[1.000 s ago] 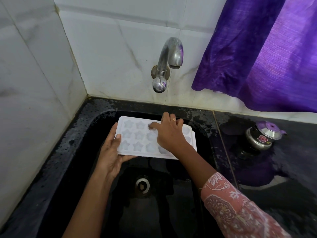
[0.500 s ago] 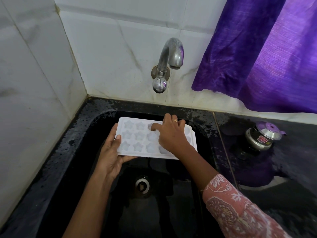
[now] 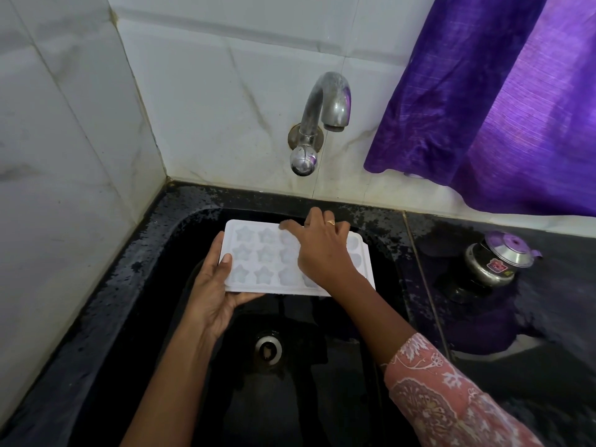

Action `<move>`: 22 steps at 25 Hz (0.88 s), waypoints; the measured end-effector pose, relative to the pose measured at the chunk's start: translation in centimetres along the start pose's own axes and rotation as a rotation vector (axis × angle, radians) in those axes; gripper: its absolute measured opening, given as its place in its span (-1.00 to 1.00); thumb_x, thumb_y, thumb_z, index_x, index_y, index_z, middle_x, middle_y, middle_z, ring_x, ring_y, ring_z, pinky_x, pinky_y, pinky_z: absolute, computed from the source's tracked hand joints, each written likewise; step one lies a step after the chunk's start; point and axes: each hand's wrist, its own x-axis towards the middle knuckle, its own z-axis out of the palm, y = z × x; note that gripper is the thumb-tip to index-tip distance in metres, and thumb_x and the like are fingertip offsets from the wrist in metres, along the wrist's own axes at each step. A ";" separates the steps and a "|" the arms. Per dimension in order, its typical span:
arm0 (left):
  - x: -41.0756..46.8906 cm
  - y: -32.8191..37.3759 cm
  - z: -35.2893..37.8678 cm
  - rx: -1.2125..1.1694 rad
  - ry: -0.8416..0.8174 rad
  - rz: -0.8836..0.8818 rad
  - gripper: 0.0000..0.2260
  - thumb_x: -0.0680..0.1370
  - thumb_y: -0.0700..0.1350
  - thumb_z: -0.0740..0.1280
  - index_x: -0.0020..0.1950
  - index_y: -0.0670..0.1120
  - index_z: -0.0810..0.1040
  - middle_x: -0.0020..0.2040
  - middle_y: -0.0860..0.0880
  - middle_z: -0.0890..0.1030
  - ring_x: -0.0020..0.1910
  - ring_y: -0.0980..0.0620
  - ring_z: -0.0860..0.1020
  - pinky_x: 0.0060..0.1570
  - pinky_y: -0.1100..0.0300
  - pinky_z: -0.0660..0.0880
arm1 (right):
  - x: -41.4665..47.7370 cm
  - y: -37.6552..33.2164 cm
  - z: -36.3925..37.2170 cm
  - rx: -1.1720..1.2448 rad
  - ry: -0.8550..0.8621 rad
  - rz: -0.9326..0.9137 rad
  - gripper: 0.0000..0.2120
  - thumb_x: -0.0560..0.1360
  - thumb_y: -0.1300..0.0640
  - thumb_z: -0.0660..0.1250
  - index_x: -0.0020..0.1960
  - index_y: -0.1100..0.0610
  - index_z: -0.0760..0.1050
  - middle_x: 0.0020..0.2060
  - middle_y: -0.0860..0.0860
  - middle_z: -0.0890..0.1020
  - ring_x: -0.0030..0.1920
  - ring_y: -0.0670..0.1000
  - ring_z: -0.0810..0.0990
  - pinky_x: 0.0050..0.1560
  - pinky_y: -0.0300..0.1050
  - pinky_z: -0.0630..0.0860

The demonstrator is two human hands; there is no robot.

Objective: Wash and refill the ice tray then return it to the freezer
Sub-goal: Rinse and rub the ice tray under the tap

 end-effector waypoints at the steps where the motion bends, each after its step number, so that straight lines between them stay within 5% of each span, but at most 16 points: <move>1: 0.0 0.0 0.1 -0.002 0.000 0.004 -0.62 0.63 -0.17 0.12 0.44 0.07 0.30 0.14 0.08 0.55 0.04 0.03 0.57 -0.29 -0.01 0.63 | 0.1 -0.4 0.1 0.002 -0.015 -0.027 -0.42 0.45 0.36 0.17 0.37 -0.11 0.32 0.15 0.08 0.31 0.21 0.10 0.25 0.17 0.01 0.14; 22: -0.1 -0.4 0.8 0.027 0.039 0.016 -0.64 0.62 -0.17 0.13 0.40 0.08 0.34 0.04 0.15 0.57 -0.07 0.10 0.60 -0.38 0.06 0.61 | 1.1 -1.6 1.1 -0.084 -0.103 -0.045 -0.51 0.53 0.27 0.17 0.36 -0.14 0.35 0.26 0.12 0.29 0.30 0.15 0.22 0.26 0.08 0.15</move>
